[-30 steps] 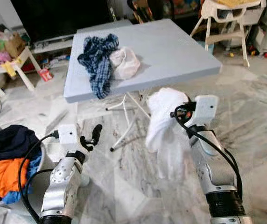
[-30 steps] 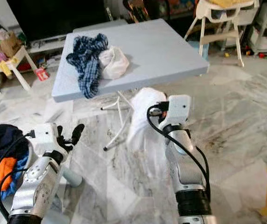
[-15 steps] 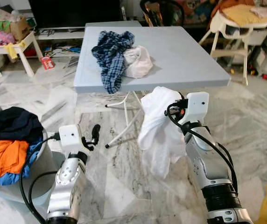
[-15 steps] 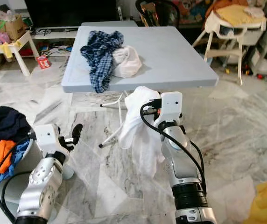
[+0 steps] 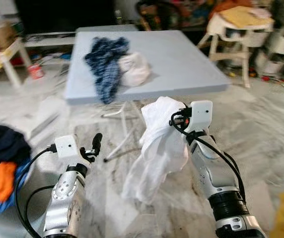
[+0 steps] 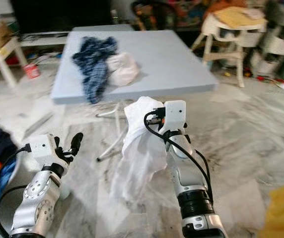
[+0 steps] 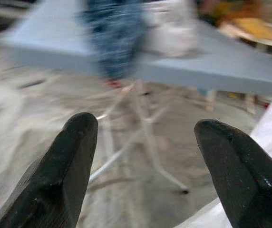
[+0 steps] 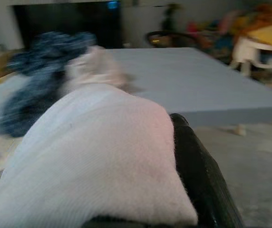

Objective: Hang hanger

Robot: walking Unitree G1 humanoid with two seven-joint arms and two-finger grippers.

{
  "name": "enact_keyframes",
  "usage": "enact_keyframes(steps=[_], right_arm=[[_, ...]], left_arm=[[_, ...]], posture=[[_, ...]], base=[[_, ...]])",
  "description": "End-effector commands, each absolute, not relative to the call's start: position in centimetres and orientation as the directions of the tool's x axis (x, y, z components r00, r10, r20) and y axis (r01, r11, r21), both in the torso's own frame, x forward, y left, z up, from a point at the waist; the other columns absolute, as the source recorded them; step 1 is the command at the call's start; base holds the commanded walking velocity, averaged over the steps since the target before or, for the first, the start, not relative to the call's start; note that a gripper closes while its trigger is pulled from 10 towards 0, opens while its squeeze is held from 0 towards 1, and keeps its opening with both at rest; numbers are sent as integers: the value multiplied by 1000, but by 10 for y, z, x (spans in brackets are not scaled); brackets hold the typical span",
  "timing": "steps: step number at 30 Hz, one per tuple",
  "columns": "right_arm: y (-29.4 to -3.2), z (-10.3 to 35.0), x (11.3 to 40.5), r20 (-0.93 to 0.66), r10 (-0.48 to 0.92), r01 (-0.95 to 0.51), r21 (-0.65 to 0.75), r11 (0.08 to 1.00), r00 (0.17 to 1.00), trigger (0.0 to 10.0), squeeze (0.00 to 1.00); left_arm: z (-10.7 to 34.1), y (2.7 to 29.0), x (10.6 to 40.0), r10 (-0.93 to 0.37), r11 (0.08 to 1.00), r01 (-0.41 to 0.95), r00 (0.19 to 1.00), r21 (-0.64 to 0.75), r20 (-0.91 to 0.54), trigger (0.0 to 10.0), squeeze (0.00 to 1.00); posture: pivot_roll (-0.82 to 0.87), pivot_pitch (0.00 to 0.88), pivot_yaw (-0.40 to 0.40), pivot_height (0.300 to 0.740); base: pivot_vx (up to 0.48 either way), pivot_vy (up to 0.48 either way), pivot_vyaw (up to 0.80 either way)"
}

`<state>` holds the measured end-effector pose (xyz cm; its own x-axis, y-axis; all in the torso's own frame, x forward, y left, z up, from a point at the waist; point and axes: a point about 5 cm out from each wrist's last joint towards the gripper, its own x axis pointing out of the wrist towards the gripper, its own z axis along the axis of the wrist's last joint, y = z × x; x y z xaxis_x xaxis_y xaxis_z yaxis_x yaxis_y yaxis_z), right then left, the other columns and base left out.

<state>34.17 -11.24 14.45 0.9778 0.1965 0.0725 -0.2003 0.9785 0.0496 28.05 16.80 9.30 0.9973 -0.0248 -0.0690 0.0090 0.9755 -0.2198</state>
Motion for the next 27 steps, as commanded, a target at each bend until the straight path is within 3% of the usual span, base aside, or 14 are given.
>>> enact_keyframes(steps=[1,10,15,18,27], right_arm=[[-115,155,344,128,179,-189,73,979,976,10000,0],[-104,142,346,74,281,-285,46,958,957,10000,0],[-98,155,352,126,294,-303,63,951,947,10000,0],[-93,164,357,154,297,-312,83,946,942,10000,0],[-86,147,353,124,243,-263,190,946,962,10000,0]], left_arm=[[91,164,279,-68,976,49,994,-212,-81,10000,0],[99,158,274,-8,974,-1,999,-225,-40,10000,0],[106,157,271,12,973,-16,1000,-231,-17,10000,0],[115,160,272,2,987,1,1000,-162,20,10000,0],[110,170,269,-7,996,2,998,-85,-65,10000,0]], posture=[[30,0,-24,740],[103,0,-85,740],[117,0,-100,740],[131,0,-91,740],[168,0,-16,740]], base=[[375,0,-650],[379,0,-72],[286,0,0],[258,0,0],[57,0,0]])
